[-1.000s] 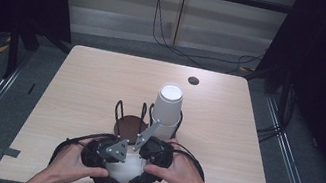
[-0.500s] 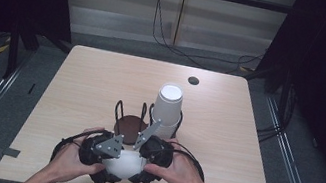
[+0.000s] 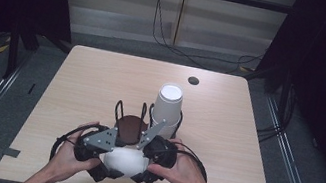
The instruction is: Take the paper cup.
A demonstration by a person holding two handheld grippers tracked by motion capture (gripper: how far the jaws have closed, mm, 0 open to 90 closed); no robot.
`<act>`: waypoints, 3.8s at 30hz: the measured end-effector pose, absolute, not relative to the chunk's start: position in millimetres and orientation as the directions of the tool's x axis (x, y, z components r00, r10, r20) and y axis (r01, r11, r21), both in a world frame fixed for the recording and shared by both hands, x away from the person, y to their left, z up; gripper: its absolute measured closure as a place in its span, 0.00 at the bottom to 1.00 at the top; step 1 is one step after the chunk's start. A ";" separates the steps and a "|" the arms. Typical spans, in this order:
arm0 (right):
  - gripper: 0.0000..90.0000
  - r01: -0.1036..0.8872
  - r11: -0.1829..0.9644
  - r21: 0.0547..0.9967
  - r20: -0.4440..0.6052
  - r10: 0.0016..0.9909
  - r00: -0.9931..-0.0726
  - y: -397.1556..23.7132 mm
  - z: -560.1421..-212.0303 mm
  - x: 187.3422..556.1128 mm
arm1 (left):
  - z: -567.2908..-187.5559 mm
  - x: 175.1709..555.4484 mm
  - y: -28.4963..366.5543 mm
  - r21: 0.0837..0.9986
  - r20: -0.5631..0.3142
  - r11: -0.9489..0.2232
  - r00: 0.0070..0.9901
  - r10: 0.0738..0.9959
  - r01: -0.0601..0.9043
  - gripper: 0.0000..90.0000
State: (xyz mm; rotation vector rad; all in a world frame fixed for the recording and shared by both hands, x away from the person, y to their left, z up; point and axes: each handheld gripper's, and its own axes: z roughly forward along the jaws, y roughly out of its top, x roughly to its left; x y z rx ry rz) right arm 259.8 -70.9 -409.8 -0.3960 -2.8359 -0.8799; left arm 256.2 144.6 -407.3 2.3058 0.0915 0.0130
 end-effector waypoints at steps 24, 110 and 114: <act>0.29 0.368 0.713 0.597 0.205 0.308 -0.929 -103.0 -411.8 265.4 | -398.5 260.6 179.0 0.846 -0.072 -0.503 0.974 0.215 0.174 0.18; 0.28 0.268 0.497 0.825 0.246 0.111 -0.963 -102.0 -412.5 262.0 | -409.2 256.8 171.2 0.935 -0.153 -0.305 0.982 0.112 0.180 0.19; 0.25 0.278 0.495 0.823 0.249 0.126 -0.960 -100.9 -415.2 261.1 | -407.4 257.2 172.6 0.923 -0.168 -0.329 0.978 0.120 0.199 0.19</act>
